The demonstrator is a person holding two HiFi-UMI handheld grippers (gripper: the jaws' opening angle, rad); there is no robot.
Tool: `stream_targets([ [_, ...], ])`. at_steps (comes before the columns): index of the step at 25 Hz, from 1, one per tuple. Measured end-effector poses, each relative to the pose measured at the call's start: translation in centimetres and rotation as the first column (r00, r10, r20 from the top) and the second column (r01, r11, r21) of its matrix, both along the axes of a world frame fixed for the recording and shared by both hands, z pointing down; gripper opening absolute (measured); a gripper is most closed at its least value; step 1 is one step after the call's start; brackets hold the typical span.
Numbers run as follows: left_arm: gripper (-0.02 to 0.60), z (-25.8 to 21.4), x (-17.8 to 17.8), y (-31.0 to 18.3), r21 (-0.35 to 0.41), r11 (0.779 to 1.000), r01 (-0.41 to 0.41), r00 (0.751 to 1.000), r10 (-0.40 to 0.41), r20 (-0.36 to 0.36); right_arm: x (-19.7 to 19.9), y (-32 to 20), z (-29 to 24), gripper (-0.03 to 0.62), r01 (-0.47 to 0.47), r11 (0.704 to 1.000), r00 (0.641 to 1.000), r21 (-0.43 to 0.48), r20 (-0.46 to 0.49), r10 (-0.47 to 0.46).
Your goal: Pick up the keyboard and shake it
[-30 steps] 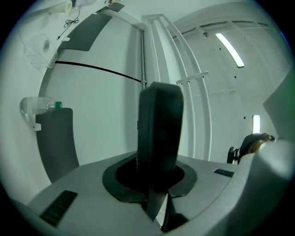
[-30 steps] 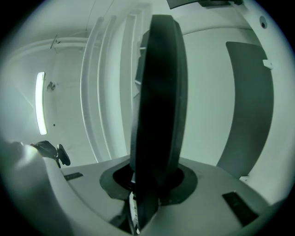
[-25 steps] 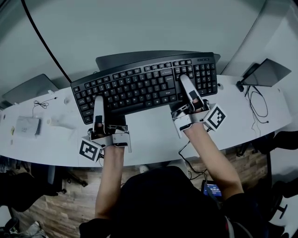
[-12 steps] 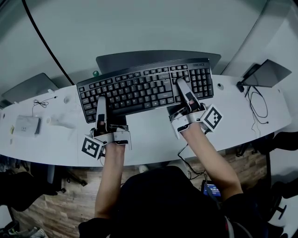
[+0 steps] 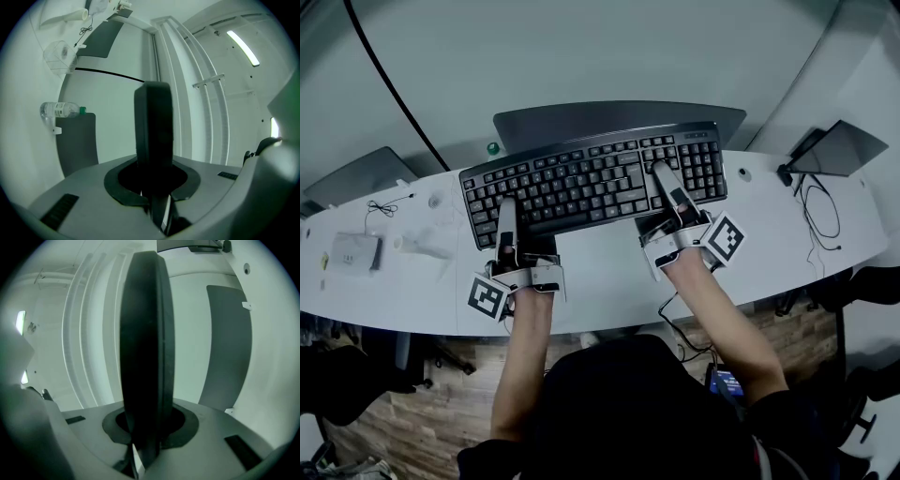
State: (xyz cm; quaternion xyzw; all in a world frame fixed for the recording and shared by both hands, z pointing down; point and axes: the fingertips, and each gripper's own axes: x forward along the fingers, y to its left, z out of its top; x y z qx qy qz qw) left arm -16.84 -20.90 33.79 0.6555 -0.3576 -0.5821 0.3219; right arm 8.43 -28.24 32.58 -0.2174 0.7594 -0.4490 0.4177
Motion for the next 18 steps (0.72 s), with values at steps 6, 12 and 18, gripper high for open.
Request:
stream_targets([
  [6, 0.089, 0.05, -0.01, -0.01, -0.005, 1.000, 0.000, 1.000, 0.000, -0.002, 0.01, -0.01, 0.01, 0.087, 0.000, 1.000, 1.000, -0.005, 0.003, 0.000],
  [12, 0.089, 0.00, 0.01, 0.06, -0.009, 1.000, -0.002, 1.000, 0.002, -0.008, 0.03, 0.04, 0.04, 0.087, 0.001, 1.000, 1.000, -0.010, -0.003, -0.001],
  [18, 0.089, 0.23, 0.04, -0.05, -0.006, 1.000, 0.002, 1.000, -0.002, -0.016, 0.00, 0.00, -0.05, 0.087, 0.006, 1.000, 1.000, -0.004, -0.001, -0.006],
])
